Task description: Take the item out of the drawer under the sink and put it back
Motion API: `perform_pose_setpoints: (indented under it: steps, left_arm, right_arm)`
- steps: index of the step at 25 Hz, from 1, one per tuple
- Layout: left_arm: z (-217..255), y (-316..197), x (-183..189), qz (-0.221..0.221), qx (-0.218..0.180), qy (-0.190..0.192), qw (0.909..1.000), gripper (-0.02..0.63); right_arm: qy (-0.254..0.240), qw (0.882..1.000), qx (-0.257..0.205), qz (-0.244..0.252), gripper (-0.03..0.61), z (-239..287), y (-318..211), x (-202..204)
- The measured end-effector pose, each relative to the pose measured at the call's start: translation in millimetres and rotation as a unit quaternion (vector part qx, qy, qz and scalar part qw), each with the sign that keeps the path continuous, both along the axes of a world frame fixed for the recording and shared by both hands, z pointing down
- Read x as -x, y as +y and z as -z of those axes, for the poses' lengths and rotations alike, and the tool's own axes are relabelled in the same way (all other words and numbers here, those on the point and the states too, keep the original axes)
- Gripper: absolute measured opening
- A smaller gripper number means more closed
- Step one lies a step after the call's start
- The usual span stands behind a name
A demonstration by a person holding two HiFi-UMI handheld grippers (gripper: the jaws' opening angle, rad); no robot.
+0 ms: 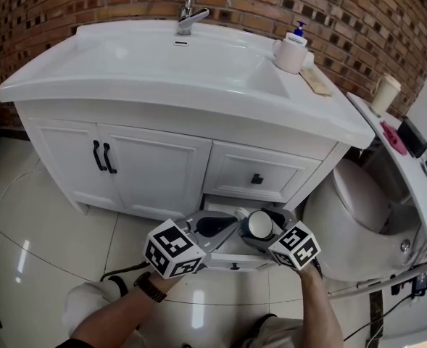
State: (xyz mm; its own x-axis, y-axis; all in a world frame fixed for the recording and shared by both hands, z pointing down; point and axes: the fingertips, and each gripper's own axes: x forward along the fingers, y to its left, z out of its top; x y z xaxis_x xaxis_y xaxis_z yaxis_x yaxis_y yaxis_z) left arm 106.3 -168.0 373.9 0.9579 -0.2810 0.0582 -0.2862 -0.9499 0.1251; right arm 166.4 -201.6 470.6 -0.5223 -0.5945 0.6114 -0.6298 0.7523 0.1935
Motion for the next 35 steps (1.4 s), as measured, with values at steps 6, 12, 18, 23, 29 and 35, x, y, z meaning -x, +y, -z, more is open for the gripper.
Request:
perform_pose_setpoints:
  steps: [6, 12, 18, 23, 29, 35]
  left_arm:
    - [-4.9, -13.2, 4.8, -0.002, 0.004, -0.005, 1.0000, 0.015]
    - [-11.6, -21.7, 16.1, -0.002, 0.012, -0.020, 0.9997, 0.015]
    - [-15.0, -19.8, 23.8, -0.003, 0.016, -0.026, 0.9995, 0.015]
    - [-4.4, -12.5, 20.0, -0.001, 0.011, -0.010, 0.9999, 0.015]
    - [7.5, 1.4, 15.2, 0.006, 0.009, 0.003, 0.9999, 0.015]
    - [0.6, 25.0, 18.5, 0.001, 0.003, -0.016, 0.9999, 0.015]
  right_arm:
    - [0.128, 0.987, 0.091, 0.024, 0.400, -66.4, -28.1, 16.4]
    - [0.176, 0.973, 0.142, 0.046, 0.402, -112.7, -34.2, 14.9]
    - [0.182, 0.973, 0.141, 0.024, 0.408, -113.3, -29.1, 1.3]
    - [0.134, 0.987, 0.093, -0.013, 0.408, -66.0, -22.0, 0.0]
    - [-0.068, 0.995, -0.057, -0.047, 0.257, 46.9, 5.5, 10.6]
    - [-0.171, 0.974, -0.127, -0.076, 0.002, 115.0, 54.7, -16.3]
